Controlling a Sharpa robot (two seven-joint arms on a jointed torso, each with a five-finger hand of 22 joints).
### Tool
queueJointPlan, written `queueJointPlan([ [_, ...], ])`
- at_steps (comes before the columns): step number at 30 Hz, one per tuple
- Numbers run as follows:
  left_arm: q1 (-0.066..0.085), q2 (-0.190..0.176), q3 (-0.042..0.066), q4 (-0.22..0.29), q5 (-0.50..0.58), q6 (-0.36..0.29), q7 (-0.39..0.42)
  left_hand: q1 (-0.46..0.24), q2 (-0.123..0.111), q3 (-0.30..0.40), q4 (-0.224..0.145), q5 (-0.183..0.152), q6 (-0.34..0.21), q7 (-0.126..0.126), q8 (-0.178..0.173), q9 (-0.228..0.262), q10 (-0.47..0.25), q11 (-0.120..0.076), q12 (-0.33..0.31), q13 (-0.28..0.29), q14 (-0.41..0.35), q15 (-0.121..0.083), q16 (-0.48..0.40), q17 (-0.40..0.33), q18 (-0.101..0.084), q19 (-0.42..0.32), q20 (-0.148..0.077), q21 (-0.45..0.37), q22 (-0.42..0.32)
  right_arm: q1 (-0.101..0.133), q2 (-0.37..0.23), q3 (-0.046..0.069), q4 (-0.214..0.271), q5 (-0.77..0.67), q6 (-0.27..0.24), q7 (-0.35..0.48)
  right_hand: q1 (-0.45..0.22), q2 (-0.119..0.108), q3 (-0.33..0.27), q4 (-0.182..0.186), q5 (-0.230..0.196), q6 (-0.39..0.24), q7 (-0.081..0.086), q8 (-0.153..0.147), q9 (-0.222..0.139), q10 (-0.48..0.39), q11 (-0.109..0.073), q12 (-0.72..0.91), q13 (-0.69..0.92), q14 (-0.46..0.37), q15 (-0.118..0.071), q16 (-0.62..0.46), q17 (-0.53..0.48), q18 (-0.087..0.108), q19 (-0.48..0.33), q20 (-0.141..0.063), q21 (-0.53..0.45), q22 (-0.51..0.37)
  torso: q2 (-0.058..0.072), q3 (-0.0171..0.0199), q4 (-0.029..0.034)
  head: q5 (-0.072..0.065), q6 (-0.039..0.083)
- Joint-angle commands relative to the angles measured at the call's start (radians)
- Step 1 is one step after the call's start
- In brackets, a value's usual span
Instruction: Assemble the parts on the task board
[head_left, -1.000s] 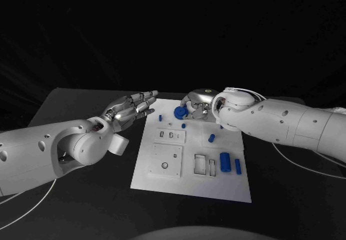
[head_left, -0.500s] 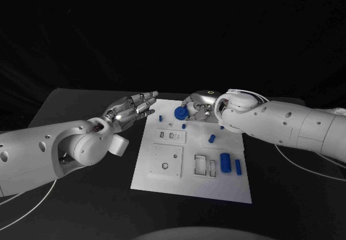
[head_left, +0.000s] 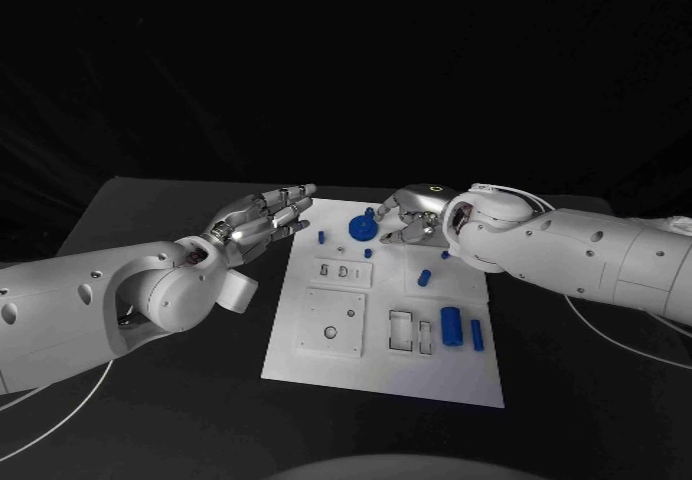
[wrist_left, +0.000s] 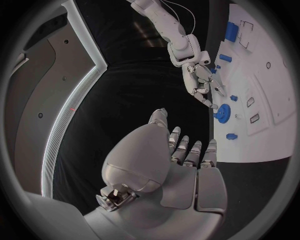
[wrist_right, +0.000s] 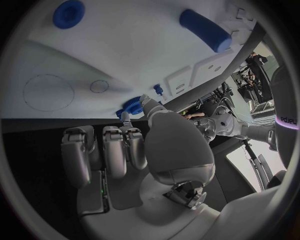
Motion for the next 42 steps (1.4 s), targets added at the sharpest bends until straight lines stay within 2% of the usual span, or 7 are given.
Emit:
queueJointPlan([
  [1, -0.001, 0.000, 0.001, 0.002, -0.004, 0.009, 0.009, 0.008, -0.001, 0.004, -0.001, 0.005, 0.005, 0.002, 0.007, 0.001, 0.001, 0.006, 0.007, 0.001, 0.003, 0.006, 0.007, 0.001, 0.006, 0.004, -0.001, 0.006, -0.009, -0.002, -0.013, 0.000, 0.016, 0.006, -0.039, 0.032, 0.006, 0.012, -0.007, -0.001, -0.002, 0.043, 0.000, 0.019, 0.013, 0.106, -0.004, 0.004, 0.263, 0.104, -0.007, 0.003, 0.263, 0.002, 0.077, -0.008, 0.001, 0.251, 0.000, 0.0002, 0.0000, 0.002, -0.003],
  [9, -0.002, -0.002, 0.000, 0.000, -0.004, 0.008, 0.010, 0.010, 0.000, 0.006, -0.002, 0.006, 0.006, 0.002, 0.008, 0.001, 0.001, 0.007, 0.008, 0.002, 0.003, 0.007, 0.008, 0.001, 0.005, 0.005, 0.000, 0.006, -0.009, -0.003, -0.041, 0.000, 0.040, 0.012, -0.083, 0.045, 0.023, 0.021, -0.014, -0.008, -0.005, 0.141, -0.007, 0.080, 0.064, 0.106, -0.009, 0.004, 0.263, 0.104, -0.011, 0.003, 0.263, 0.002, 0.077, -0.010, 0.001, 0.251, -0.001, -0.0001, 0.0012, 0.000, -0.002],
  [16, -0.004, -0.001, 0.000, -0.002, -0.004, 0.009, 0.011, 0.011, 0.001, 0.007, -0.003, 0.006, 0.006, 0.003, 0.008, 0.001, 0.001, 0.008, 0.009, 0.002, 0.004, 0.007, 0.008, 0.001, 0.005, 0.005, 0.000, 0.006, -0.009, -0.003, -0.046, 0.000, 0.042, 0.027, -0.106, 0.054, 0.034, 0.022, -0.017, -0.003, -0.007, -0.006, -0.002, -0.009, 0.028, 0.106, -0.005, 0.004, 0.263, 0.104, -0.008, 0.003, 0.263, 0.005, 0.068, -0.008, -0.007, 0.248, -0.001, -0.0002, 0.0021, -0.003, 0.001],
  [24, -0.005, -0.001, 0.000, -0.004, -0.004, 0.009, 0.013, 0.012, 0.001, 0.008, -0.003, 0.007, 0.007, 0.003, 0.008, 0.002, 0.002, 0.008, 0.011, 0.002, 0.004, 0.007, 0.009, 0.002, 0.005, 0.005, 0.000, 0.006, -0.008, -0.001, -0.070, 0.000, 0.064, 0.026, -0.123, 0.049, 0.046, 0.020, -0.017, 0.001, 0.015, 0.012, 0.001, -0.022, 0.007, 0.093, -0.006, -0.005, 0.256, 0.104, -0.011, 0.003, 0.263, 0.022, 0.016, -0.011, -0.060, 0.224, -0.003, -0.0018, 0.0005, -0.003, 0.010],
  [30, -0.006, -0.002, 0.000, -0.006, -0.004, 0.006, 0.016, 0.014, 0.001, 0.009, -0.005, 0.007, 0.007, 0.003, 0.009, 0.002, 0.002, 0.010, 0.013, 0.002, 0.004, 0.007, 0.010, 0.002, 0.005, 0.006, 0.000, 0.007, -0.008, 0.027, -0.152, 0.000, 0.135, 0.027, -0.154, 0.042, 0.077, -0.002, 0.025, 0.024, 0.045, 0.034, 0.003, -0.034, -0.022, -0.419, -0.003, -0.594, -0.173, 0.021, -0.014, -0.117, 0.172, 0.050, -0.070, -0.013, -0.171, 0.177, -0.009, -0.0030, -0.0047, -0.005, 0.016],
  [36, -0.008, -0.001, 0.000, -0.008, -0.004, 0.004, 0.016, 0.014, 0.001, 0.009, -0.005, 0.007, 0.007, 0.003, 0.009, 0.002, 0.002, 0.010, 0.013, 0.002, 0.004, 0.007, 0.010, 0.002, 0.005, 0.006, 0.000, 0.007, -0.008, 0.064, -0.262, -0.001, 0.220, 0.028, -0.137, 0.010, 0.086, -0.026, 0.043, 0.043, 0.033, 0.018, 0.004, -0.038, -0.039, -0.581, 0.017, -0.874, -0.366, -0.015, 0.004, -0.167, 0.132, 0.062, -0.109, -0.001, -0.232, 0.156, -0.018, -0.0059, -0.0133, -0.009, 0.015],
  [42, -0.014, 0.004, 0.000, -0.013, -0.004, 0.005, 0.017, 0.014, 0.001, 0.009, -0.005, 0.007, 0.007, 0.003, 0.009, 0.002, 0.002, 0.010, 0.013, 0.002, 0.004, 0.007, 0.010, 0.002, 0.005, 0.006, 0.000, 0.007, -0.008, 0.070, -0.328, -0.004, 0.251, 0.049, -0.136, 0.018, 0.102, -0.028, 0.042, 0.036, 0.024, 0.008, 0.005, -0.035, -0.046, -0.361, 0.007, -0.595, -0.175, -0.036, 0.000, -0.191, 0.112, 0.067, -0.126, 0.002, -0.259, 0.149, -0.020, -0.0035, -0.0185, -0.010, 0.019],
])
